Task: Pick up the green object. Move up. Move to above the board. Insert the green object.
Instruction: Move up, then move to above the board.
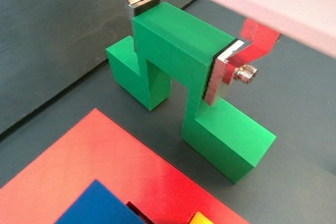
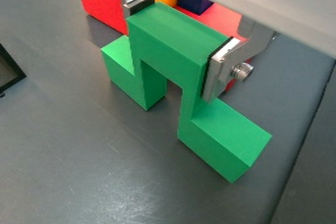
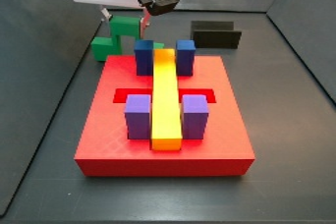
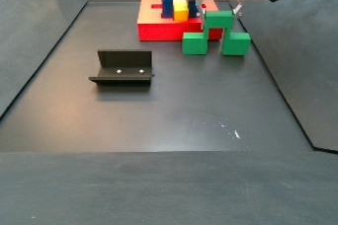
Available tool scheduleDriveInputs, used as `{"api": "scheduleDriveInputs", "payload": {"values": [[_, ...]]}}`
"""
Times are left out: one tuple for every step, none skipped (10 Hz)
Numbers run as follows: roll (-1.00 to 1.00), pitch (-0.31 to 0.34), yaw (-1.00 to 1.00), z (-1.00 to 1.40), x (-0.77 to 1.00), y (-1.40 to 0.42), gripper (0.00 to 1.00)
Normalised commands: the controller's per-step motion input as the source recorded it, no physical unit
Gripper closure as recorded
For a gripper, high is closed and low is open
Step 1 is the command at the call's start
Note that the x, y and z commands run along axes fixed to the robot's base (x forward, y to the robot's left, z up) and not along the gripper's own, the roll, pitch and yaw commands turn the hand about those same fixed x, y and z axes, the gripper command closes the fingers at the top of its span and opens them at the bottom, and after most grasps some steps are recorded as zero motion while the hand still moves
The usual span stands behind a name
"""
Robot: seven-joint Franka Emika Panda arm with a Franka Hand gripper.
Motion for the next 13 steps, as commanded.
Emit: {"api": "scheduleDriveInputs", "payload": {"values": [[0.00,0.000,0.00,0.83,0.00,0.00,1.00],[0.00,0.004,-0.05,0.82,0.00,-0.02,1.00],[0.00,0.034,-0.05,0.66,-0.04,-0.02,1.00],[-0.01,0.022,-0.03,0.46,-0.03,-0.01,1.00],[0.00,0.000,0.00,1.40,0.00,0.00,1.00],[0.00,0.030,0.01,1.40,-0.01,0.00,1.00],[-0.02,0.027,0.00,1.40,-0.04,0.00,1.00],[-0.04,0.014,0.00,1.40,-0.01,0.00,1.00],[-0.04,0.057,0.00,1.40,0.05,0.00,1.00],[-0.04,0.096,-0.01,0.76,0.05,0.00,1.00],[-0.05,0.091,0.00,0.38,0.03,0.00,1.00],[0.00,0.121,0.25,0.38,0.81,-1.40,1.00],[0.04,0.136,0.23,0.37,0.81,-1.40,1.00]]}}
